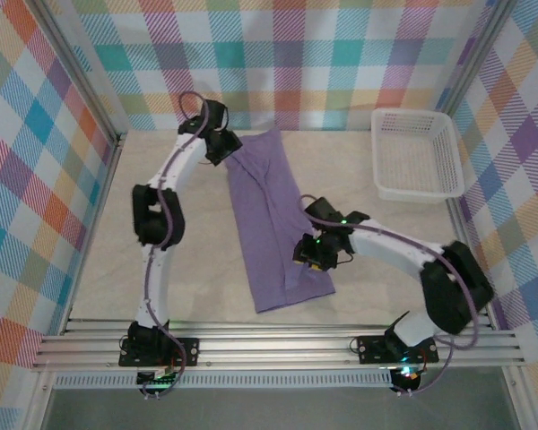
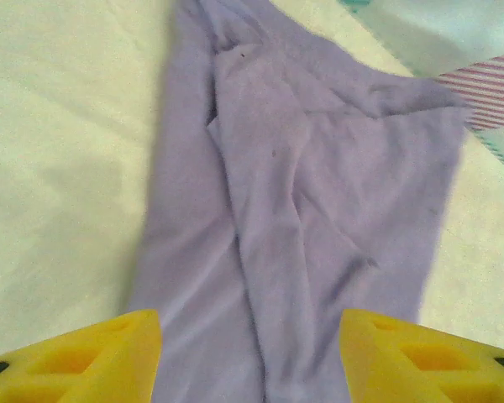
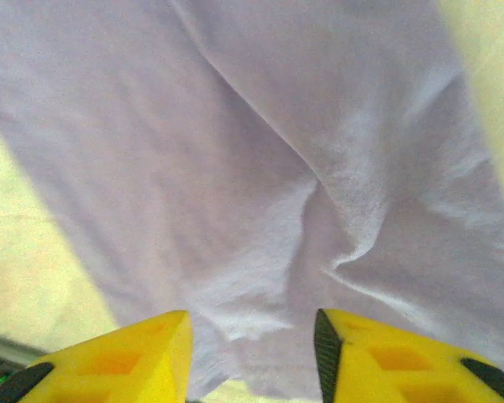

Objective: Fold and stack the t-shirts

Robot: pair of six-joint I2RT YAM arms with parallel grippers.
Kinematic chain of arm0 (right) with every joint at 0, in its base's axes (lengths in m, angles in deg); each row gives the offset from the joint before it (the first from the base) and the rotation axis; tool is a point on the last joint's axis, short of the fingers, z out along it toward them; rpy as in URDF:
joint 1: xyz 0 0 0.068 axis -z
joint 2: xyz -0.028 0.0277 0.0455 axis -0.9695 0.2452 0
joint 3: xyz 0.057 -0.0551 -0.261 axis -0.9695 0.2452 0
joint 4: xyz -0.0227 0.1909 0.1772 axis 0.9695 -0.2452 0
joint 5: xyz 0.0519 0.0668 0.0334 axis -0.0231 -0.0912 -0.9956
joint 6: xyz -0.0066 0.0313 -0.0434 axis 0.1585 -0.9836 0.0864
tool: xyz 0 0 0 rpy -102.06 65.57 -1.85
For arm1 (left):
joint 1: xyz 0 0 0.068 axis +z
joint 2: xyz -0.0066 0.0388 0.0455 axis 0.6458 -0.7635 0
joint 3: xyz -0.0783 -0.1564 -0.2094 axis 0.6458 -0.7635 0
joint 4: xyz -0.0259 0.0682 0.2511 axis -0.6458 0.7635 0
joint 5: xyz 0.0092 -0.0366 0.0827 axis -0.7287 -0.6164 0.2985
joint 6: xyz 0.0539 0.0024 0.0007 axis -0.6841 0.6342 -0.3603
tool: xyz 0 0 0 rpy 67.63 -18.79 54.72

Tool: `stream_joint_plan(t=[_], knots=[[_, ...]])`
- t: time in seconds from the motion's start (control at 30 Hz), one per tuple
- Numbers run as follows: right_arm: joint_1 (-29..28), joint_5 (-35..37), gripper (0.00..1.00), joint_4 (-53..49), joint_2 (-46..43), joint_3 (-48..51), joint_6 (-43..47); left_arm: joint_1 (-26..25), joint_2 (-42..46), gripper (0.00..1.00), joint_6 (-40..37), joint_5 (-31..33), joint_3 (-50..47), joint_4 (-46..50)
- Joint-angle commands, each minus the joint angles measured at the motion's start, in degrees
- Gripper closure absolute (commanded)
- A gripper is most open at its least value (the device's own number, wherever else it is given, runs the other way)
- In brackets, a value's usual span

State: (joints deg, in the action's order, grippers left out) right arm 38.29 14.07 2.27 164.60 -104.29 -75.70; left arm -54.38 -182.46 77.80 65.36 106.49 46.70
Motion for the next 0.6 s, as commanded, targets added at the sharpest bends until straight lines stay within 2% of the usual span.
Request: stream_joint_plan(t=[0.0,0.13,0.23,0.3,0.4,0.47,0.57], knots=[[4.63,2.11,0.54,-3.81,-5.59,0.85,5.39,-2.65,18.29,0.44,1.94,0.64,-16.74,1.31],[12.26,-2.08,0.54,-7.8,-8.96,4.14,10.71,-8.86,36.11,0.55,11.31,-12.41,-50.28,-6.14],[14.31,-3.75,0.54,-10.41,-8.84,5.75,14.21,-16.57,45.97,0.56,18.7,-18.18,-70.03,-13.58],[14.04,-4.49,0.55,-11.42,-6.72,6.43,15.07,-22.64,49.19,0.54,22.85,-20.51,-77.45,-18.49],[11.19,-3.94,0.57,-9.72,-4.48,8.83,14.05,-32.24,49.21,0.52,27.47,-21.26,-82.29,-20.88],[8.86,-3.08,0.57,-8.3,-3.95,10.37,12.82,-35.95,48.44,0.52,29.88,-21.06,-84.59,-22.13],[6.38,-2.51,0.57,-6.39,-2.84,12.5,11.1,-38.6,47.85,0.51,33.72,-21.83,-87.98,-26.58]])
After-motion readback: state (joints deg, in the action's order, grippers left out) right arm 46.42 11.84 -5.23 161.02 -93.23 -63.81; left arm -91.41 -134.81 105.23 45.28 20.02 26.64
